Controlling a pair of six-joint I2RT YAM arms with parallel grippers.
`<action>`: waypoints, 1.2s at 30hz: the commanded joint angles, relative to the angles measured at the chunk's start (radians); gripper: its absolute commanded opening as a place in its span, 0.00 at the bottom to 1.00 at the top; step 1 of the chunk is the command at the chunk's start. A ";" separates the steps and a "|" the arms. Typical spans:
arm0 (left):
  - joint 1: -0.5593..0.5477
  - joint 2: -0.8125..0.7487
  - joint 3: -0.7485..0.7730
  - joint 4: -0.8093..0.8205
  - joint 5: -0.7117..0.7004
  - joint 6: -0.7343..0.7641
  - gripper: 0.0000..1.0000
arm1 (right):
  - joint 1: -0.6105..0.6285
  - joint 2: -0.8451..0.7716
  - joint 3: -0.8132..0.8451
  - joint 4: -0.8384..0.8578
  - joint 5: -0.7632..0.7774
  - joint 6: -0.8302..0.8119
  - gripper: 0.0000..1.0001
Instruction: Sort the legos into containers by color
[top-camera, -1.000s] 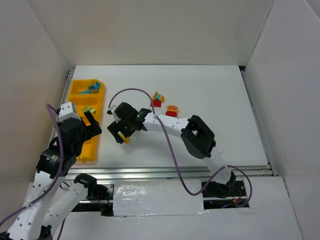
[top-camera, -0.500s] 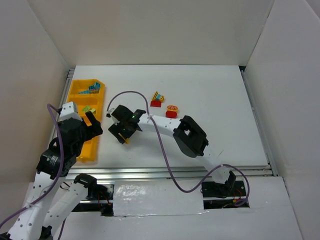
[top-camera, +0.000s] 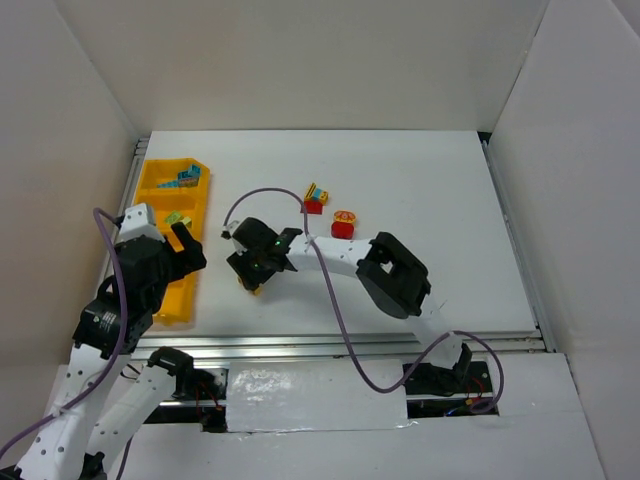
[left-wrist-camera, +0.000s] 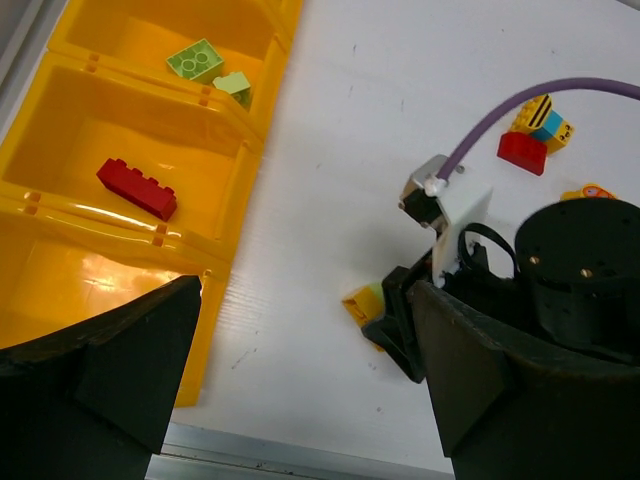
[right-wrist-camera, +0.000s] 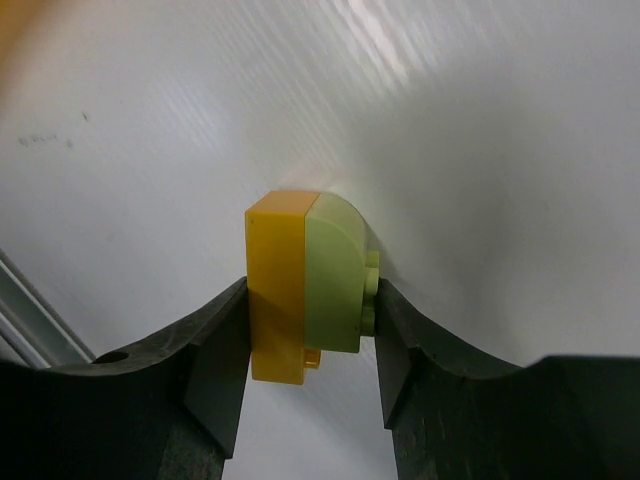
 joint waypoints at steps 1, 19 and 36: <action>0.008 0.006 -0.010 0.044 0.043 -0.020 0.99 | 0.000 -0.177 -0.121 0.067 0.084 0.079 0.00; -0.076 0.356 -0.237 0.844 0.988 -0.438 0.99 | 0.000 -1.079 -0.877 0.402 0.382 0.265 0.00; -0.207 0.449 -0.203 0.935 0.927 -0.448 0.86 | 0.001 -1.101 -0.868 0.375 0.358 0.290 0.00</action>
